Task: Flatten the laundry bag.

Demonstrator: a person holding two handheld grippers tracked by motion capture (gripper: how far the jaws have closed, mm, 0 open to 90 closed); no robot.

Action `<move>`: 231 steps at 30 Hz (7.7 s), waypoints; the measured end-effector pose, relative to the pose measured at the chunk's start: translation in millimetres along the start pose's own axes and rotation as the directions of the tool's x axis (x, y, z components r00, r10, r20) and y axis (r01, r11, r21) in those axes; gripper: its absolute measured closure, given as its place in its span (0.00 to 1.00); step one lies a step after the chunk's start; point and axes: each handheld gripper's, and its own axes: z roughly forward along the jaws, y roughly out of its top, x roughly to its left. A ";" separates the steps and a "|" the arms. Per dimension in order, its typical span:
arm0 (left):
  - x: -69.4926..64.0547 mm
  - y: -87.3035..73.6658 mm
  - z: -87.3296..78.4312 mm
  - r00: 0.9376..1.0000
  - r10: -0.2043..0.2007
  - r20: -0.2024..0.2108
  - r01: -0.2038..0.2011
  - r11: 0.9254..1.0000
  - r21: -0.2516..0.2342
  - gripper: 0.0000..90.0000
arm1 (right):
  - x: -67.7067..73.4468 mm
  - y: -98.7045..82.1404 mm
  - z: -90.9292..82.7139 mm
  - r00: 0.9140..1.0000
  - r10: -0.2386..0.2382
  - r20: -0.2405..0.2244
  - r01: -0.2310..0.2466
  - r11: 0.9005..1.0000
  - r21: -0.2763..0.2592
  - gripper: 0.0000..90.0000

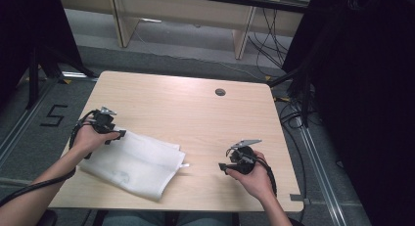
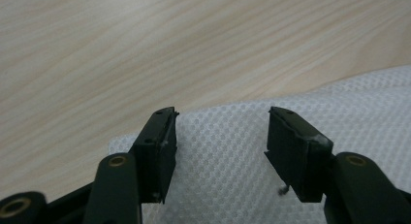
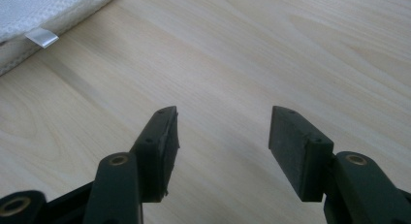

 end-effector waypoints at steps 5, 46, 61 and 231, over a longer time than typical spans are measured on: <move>0.2 0.8 2.7 1.000 -0.016 -0.025 0.017 0.999 0.046 0.48 | 0.4 -0.2 0.4 1.000 -0.010 -0.007 0.010 1.000 -0.021 0.50; -8.2 -7.4 -78.9 0.991 0.057 0.124 -0.033 0.981 -0.190 0.93 | 12.9 29.1 11.7 0.997 -0.041 -0.058 0.043 0.999 0.030 0.75; -24.5 -20.4 -77.6 0.980 0.042 0.196 0.003 0.975 -0.224 0.93 | 56.2 92.6 77.8 0.986 -0.072 -0.149 0.085 0.993 0.081 0.79; -130.1 -10.5 -67.2 0.722 0.461 0.516 -0.332 0.885 -0.325 0.93 | -18.1 117.1 102.2 0.991 0.047 0.129 -0.073 0.976 0.203 0.99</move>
